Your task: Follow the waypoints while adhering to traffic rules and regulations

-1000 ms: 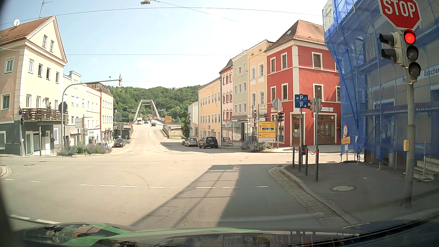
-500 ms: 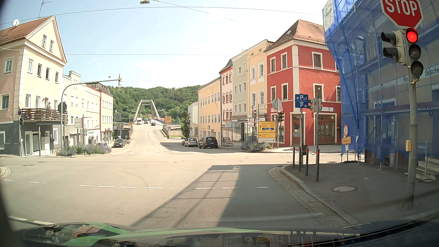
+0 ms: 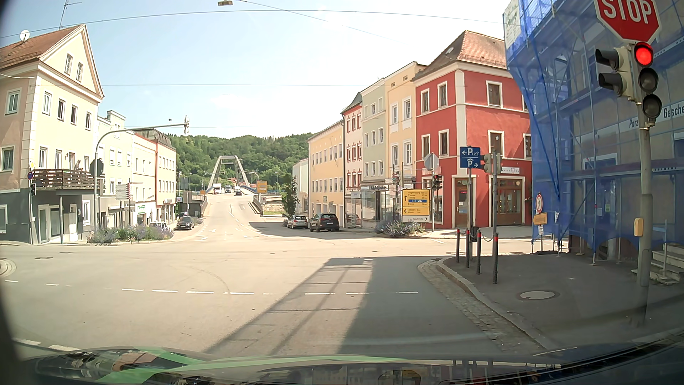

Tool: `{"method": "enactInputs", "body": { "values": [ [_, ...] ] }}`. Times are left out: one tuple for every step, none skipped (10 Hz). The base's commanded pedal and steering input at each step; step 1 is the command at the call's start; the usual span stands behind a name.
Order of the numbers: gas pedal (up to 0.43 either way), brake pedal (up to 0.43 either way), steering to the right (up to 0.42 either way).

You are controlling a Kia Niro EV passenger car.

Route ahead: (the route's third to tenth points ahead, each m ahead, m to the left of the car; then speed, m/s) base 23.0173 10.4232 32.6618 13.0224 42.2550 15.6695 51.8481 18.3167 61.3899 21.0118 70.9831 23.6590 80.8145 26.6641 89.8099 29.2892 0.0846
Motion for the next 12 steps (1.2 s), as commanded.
{"method": "enactInputs", "body": {
  "values": [
    [0.000, 0.189, 0.021],
    [0.000, 0.189, 0.020],
    [0.000, 0.189, 0.020],
    [0.000, 0.195, 0.020],
    [0.000, 0.207, 0.021],
    [0.000, 0.226, 0.021],
    [0.000, 0.256, 0.020],
    [0.000, 0.280, 0.021],
    [0.000, 0.287, 0.020],
    [0.000, 0.287, 0.021],
    [0.000, 0.287, 0.021],
    [0.000, 0.293, 0.020]
  ]
}}
